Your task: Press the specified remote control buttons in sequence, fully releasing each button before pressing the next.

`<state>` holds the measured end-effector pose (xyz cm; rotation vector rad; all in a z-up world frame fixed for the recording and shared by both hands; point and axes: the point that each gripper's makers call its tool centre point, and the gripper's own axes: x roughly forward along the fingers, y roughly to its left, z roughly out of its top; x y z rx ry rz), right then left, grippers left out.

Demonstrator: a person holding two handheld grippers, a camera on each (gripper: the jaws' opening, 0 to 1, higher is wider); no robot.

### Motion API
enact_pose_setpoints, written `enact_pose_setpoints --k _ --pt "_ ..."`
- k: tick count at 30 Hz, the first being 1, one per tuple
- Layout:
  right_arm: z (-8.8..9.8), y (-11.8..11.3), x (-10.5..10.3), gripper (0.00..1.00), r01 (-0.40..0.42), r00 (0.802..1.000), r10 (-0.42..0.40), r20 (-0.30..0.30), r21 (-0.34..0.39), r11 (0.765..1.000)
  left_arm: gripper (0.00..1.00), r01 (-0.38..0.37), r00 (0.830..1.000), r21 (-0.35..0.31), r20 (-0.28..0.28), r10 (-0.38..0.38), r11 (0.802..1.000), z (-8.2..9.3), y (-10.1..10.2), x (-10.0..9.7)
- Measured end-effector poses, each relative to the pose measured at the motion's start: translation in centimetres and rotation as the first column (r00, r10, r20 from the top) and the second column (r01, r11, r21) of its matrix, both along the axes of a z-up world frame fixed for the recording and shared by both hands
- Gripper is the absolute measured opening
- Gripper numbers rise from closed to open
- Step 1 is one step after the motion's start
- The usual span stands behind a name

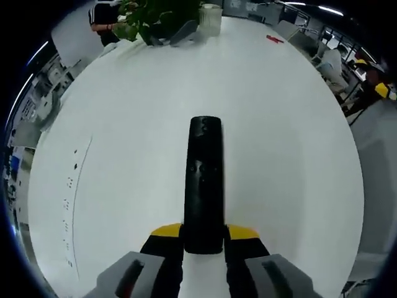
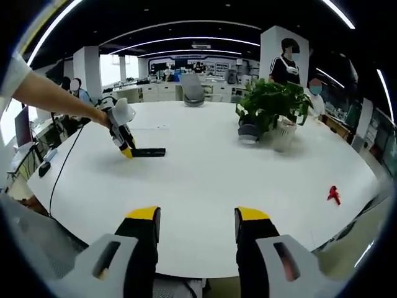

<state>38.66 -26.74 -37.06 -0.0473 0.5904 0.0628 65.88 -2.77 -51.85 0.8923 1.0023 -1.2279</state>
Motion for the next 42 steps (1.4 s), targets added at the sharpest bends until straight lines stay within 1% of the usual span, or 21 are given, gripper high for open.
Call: enact_pose_setpoints --k 4,7,13,16,23,32,37,42 --pt "0.1 -0.2 0.0 0.49 0.011 1.0 -0.011 0.005 -0.002 1.0 0.24 -0.006 1.0 -0.003 0.004 0.006 1.0 0.0 0.1 -0.1" --pt "0.1 -0.1 0.0 0.49 0.003 1.0 -0.003 0.004 -0.008 1.0 0.24 -0.017 1.0 -0.013 0.012 0.017 1.0 0.0 0.1 -0.3" --pt "0.1 0.0 0.0 0.49 -0.003 1.0 0.004 0.004 -0.028 1.0 0.23 -0.003 1.0 -0.018 0.022 0.003 1.0 0.0 0.2 -0.6" --pt "0.3 -0.1 0.0 0.48 0.002 1.0 -0.002 0.01 -0.022 1.0 0.23 0.004 1.0 -0.02 0.024 -0.003 1.0 0.1 0.1 -0.9" --pt "0.3 0.0 0.0 0.48 -0.01 1.0 0.011 0.012 -0.03 0.999 0.23 0.018 1.0 -0.002 0.026 -0.018 1.0 0.1 -0.1 -2.5" --pt "0.4 0.2 0.0 0.48 -0.019 1.0 0.02 0.015 -0.027 0.999 0.23 0.02 1.0 -0.007 0.02 -0.02 1.0 0.2 -0.2 -3.4" --pt "0.3 0.4 0.0 0.47 -0.027 1.0 0.027 0.015 -0.024 0.999 0.23 0.01 1.0 -0.015 0.021 -0.009 1.0 0.1 -0.2 -3.4" --pt "0.4 0.3 0.0 0.47 -0.025 0.999 0.026 0.02 -0.023 0.999 0.23 0.007 1.0 0.001 0.016 -0.007 1.0 -0.2 -0.3 -3.4"
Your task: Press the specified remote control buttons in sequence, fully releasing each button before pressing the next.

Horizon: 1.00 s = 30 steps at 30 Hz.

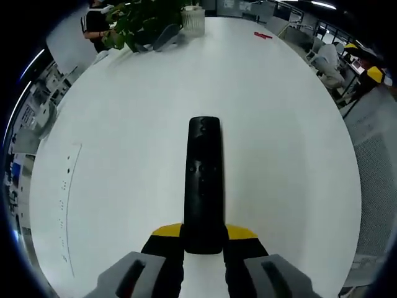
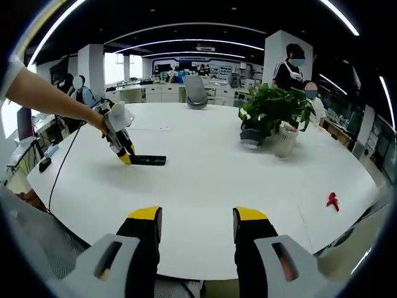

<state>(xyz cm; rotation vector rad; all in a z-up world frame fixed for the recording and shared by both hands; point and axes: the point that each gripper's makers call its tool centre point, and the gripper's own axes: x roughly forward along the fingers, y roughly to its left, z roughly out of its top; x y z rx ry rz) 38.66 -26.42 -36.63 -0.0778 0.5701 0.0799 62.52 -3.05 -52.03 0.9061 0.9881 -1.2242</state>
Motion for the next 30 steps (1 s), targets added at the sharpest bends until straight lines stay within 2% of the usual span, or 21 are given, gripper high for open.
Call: enact_pose_setpoints --k 18,30 --pt "0.4 -0.1 0.0 0.46 0.005 1.0 -0.005 0.021 0.005 1.0 0.23 0.01 1.0 0.055 0.002 -0.011 0.998 -0.3 -0.4 -1.6" --pt "0.3 -0.2 0.0 0.45 0.0 1.0 0.0 0.014 -0.004 1.0 0.23 0.014 1.0 0.076 0.0 -0.014 0.997 -0.2 -0.3 -2.2"
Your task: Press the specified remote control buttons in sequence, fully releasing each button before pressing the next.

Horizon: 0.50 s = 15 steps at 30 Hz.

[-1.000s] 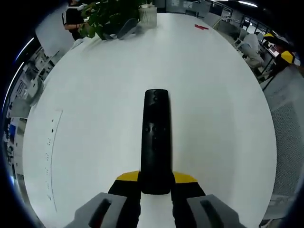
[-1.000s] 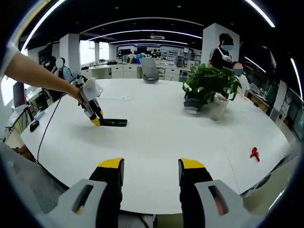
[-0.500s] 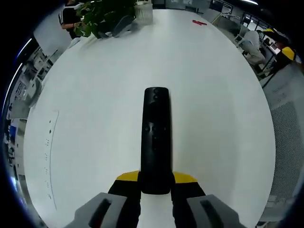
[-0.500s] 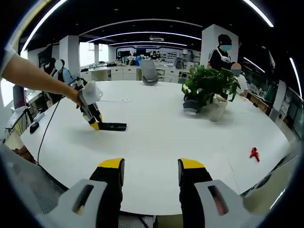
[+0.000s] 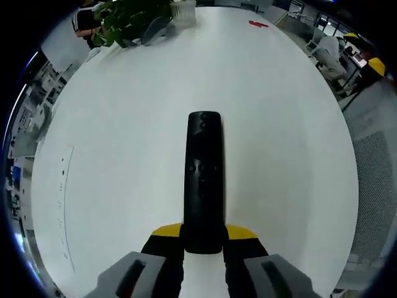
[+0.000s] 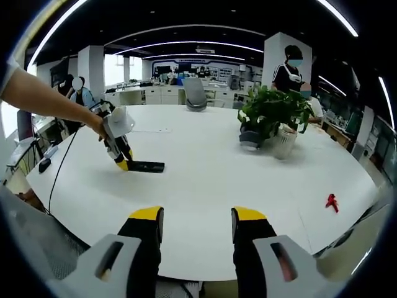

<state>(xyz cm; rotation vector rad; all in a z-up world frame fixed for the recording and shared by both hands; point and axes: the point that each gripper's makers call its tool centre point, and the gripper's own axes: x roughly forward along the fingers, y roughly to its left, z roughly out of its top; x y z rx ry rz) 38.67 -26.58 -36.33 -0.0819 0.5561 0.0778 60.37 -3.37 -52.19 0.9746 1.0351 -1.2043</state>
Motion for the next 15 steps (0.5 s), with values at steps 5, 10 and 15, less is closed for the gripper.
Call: enact_pose_setpoints --k 5,10,15 --pt "0.1 0.1 0.0 0.45 -0.004 1.0 0.004 0.005 0.004 1.0 0.23 -0.009 1.0 0.001 0.001 0.009 1.0 0.0 0.0 -0.5" --pt "0.1 0.1 0.0 0.45 -0.007 1.0 0.007 0.006 0.005 1.0 0.23 -0.007 1.0 0.009 0.001 0.007 1.0 0.0 0.0 -1.1" --pt "0.2 0.1 0.0 0.44 -0.004 1.0 0.004 0.009 0.005 1.0 0.23 -0.01 1.0 0.01 0.0 0.01 1.0 0.0 0.1 -1.3"
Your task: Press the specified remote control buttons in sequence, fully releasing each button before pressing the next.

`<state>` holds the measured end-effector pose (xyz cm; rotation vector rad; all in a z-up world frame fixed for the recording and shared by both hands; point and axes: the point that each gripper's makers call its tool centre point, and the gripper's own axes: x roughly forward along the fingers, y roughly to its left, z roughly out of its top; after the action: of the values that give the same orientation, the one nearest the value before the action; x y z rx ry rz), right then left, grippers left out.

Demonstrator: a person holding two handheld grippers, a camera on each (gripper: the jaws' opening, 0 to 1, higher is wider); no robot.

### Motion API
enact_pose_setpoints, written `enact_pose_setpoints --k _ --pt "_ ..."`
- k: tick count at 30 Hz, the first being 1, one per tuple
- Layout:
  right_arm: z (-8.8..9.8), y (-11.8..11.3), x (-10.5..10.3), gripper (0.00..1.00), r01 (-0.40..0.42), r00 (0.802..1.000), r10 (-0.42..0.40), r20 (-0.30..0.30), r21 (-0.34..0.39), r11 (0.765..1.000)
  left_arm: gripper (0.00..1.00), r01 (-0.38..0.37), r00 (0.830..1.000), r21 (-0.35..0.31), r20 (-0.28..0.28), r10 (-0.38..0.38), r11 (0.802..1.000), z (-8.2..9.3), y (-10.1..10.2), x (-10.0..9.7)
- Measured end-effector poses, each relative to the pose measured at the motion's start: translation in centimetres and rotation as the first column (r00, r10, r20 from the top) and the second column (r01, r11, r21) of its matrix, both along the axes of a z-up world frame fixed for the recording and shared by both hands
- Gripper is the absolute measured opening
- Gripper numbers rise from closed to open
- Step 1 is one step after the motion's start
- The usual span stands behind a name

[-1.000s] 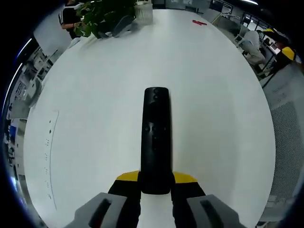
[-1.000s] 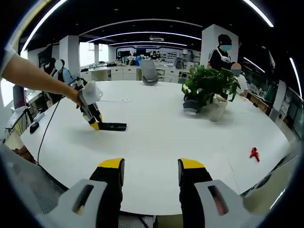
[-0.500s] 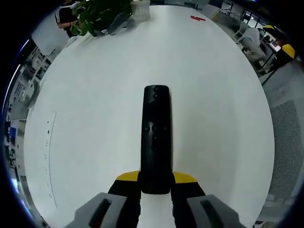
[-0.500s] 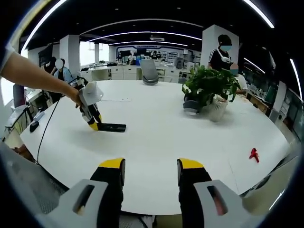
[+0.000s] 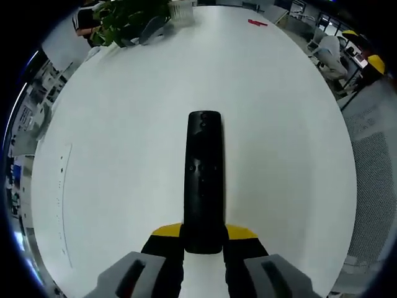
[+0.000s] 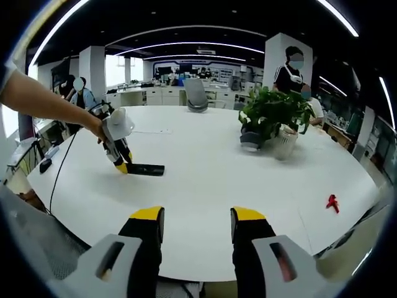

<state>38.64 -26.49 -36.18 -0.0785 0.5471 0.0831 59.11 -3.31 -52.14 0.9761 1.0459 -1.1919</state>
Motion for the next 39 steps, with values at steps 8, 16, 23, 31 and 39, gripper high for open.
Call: enact_pose_setpoints --k 8,16,23,31,39 --pt "0.0 0.2 0.0 0.44 -0.007 1.0 0.007 0.002 0.007 1.0 0.23 -0.012 1.0 -0.007 0.001 0.012 1.0 0.0 0.1 -0.6" --pt "0.1 0.1 -0.1 0.43 -0.007 1.0 0.007 0.002 0.005 1.0 0.23 -0.018 1.0 -0.015 0.003 0.018 1.0 0.0 0.1 -1.6" --pt "-0.1 0.5 -0.1 0.42 -0.028 1.0 0.028 -0.006 -0.004 1.0 0.23 -0.025 1.0 -0.022 0.003 0.025 0.999 0.0 0.0 -2.3" --pt "0.0 0.7 -0.1 0.42 -0.034 0.999 0.034 -0.005 0.004 0.999 0.23 -0.013 1.0 -0.019 0.005 0.013 1.0 0.1 0.0 -3.1" --pt "-0.1 0.9 -0.2 0.41 -0.049 0.999 0.049 -0.012 -0.005 0.999 0.23 -0.012 1.0 -0.019 0.005 0.012 1.0 0.0 0.0 -3.7"
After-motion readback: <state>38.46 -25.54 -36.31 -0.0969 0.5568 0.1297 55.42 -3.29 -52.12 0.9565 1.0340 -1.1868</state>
